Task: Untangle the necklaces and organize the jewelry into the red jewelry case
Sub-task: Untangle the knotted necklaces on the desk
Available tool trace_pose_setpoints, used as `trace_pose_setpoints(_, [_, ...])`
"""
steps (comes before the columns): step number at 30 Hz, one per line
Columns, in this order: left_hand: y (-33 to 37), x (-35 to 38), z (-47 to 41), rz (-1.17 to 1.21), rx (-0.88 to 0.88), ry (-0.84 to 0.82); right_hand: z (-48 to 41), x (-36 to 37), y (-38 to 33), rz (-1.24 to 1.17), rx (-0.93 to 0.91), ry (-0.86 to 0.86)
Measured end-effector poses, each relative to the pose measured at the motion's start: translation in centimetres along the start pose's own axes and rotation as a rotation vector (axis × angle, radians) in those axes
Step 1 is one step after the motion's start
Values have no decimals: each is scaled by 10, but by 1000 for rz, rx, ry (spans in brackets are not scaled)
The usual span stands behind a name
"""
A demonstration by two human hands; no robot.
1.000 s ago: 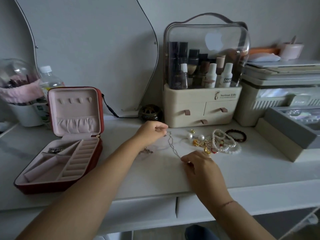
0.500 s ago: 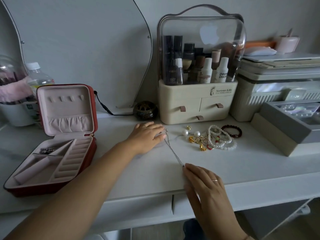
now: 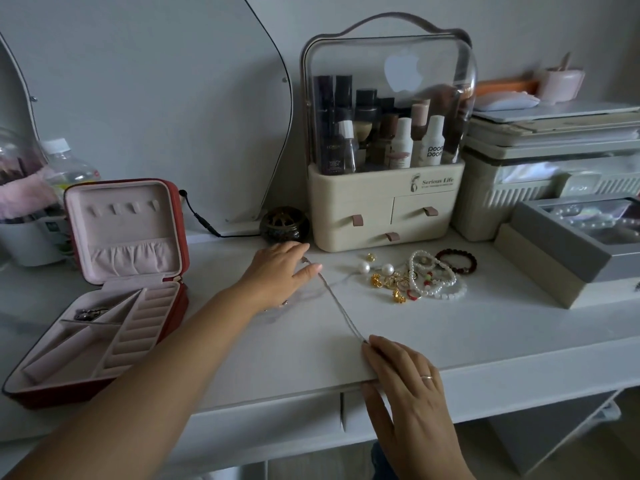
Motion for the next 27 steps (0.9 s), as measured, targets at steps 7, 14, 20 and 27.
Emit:
trace_pose_setpoints(7, [10,9,8,-45,9,-126,1,-2,-3,2,30,-45])
trace_pose_setpoints(14, [18,17,-4,-56,17,-120,10,-4,0,37,80,0])
trace_pose_setpoints(20, [10,24,-15,3,-14,-90,10,-1,-1,20,105,-4])
trace_pose_setpoints(27, [-15,-9,12,452,-43,104,4,-5,-5,-10,145,-70])
Point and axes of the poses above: each hand's wrist, its own z-axis away from the middle knuckle, its own x-axis out of the palm, y = z × x, the point moved 5 cm from there along -z, towards the middle knuckle, and after that the axes turned 4 degrees about -y, right-handed, at the moved point
